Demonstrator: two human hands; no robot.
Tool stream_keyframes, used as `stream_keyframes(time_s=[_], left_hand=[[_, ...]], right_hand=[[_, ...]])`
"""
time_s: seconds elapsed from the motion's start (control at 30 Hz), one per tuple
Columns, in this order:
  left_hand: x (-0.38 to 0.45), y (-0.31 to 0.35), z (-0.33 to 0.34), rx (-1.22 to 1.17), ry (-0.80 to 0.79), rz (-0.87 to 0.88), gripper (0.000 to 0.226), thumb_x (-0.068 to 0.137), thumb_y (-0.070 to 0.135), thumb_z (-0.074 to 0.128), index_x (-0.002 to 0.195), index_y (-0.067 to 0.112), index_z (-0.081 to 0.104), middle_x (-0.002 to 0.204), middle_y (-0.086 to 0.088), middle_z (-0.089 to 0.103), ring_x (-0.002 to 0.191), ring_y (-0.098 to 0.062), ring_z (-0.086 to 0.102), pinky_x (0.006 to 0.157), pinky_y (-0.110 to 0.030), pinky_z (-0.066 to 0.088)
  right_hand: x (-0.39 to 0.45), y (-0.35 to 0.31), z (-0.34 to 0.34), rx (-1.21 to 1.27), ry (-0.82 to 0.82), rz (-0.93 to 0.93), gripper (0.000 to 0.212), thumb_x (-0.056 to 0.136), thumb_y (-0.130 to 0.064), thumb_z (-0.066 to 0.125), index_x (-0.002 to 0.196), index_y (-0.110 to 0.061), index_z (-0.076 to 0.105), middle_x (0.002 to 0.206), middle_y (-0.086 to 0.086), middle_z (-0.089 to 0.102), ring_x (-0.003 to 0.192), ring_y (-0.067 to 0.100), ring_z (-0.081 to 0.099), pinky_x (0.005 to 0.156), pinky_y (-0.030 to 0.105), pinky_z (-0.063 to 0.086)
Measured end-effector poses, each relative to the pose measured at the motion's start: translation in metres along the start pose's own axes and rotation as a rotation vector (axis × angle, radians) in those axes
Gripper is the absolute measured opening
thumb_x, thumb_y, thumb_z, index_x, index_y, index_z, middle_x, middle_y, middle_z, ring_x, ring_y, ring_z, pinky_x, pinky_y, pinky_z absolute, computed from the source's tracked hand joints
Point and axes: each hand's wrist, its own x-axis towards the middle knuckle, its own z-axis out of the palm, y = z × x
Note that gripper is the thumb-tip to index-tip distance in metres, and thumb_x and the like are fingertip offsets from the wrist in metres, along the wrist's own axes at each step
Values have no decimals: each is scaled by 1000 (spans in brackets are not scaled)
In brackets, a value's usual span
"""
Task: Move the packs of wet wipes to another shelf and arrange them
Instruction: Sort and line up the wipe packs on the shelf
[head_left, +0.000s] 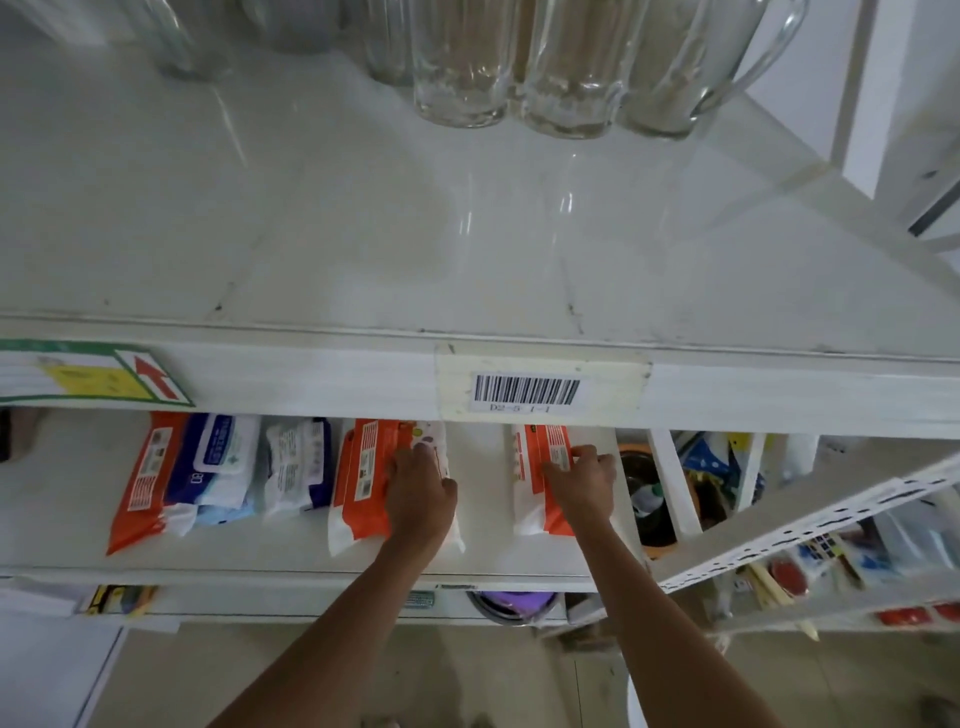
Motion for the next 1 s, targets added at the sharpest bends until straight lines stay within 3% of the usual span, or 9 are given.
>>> stream_keyframes(time_s=[0.17,0.4,0.53,0.7,0.73,0.83,0.87,0.9,1.0], left_hand=[[0,0,2,235,-25,-16,62,80,39,78,129,9,53,142,-19,52,129,-37,53,107,-48,51],[0,1,4,261,-118,-27,90,75,55,78,147,23,34,156,-19,29,136,-45,41,101,-54,53],[-1,10,-1,73,-93,-203,123,62,48,93,153,16,16,150,-21,36,132,-44,49,105,-53,48],[0,11,-4,82,-155,-264,127,61,53,91,156,13,16,155,-24,33,140,-47,40,113,-57,37],[2,11,-3,59,-147,-269,124,61,55,90,155,15,20,155,-23,34,140,-47,40,114,-57,36],[11,14,-2,-46,-68,-253,112,58,59,85,147,20,29,148,-21,45,133,-47,47,109,-60,42],[12,22,-3,-81,-34,-233,109,59,58,86,145,22,29,145,-22,47,130,-48,49,105,-61,44],[12,31,-5,-107,-7,-202,107,62,56,86,146,24,28,142,-23,48,128,-49,49,104,-60,46],[7,67,-11,-135,12,-147,96,72,58,80,147,21,31,136,-22,49,123,-46,51,100,-55,47]], right_hand=[[-14,-14,4,-34,-76,-8,51,89,-44,69,126,-14,49,124,10,51,114,32,59,97,48,52],[-21,-8,4,-54,-97,-28,52,90,-48,66,128,-17,49,119,8,57,109,31,65,92,47,54],[-21,-4,5,-34,-104,-35,52,91,-49,66,128,-18,48,118,7,58,109,30,65,91,47,54],[-23,-1,4,-17,-114,-38,52,91,-48,66,129,-18,48,120,8,57,110,30,64,92,48,53],[-27,-3,3,-41,-60,-55,49,92,-46,66,128,-17,49,121,9,56,111,30,62,92,47,53],[-41,-7,5,-22,337,-314,22,96,-32,57,114,-20,58,111,3,62,100,23,62,89,42,54],[-46,-9,7,44,373,-398,15,97,-31,53,108,-22,59,105,0,64,94,20,63,84,41,56],[-49,-13,8,163,300,-434,15,98,-34,50,104,-25,60,100,-1,67,89,20,66,80,41,58],[-59,-33,10,643,-209,-271,24,99,-45,54,105,-24,65,95,3,72,89,21,72,81,40,60]])
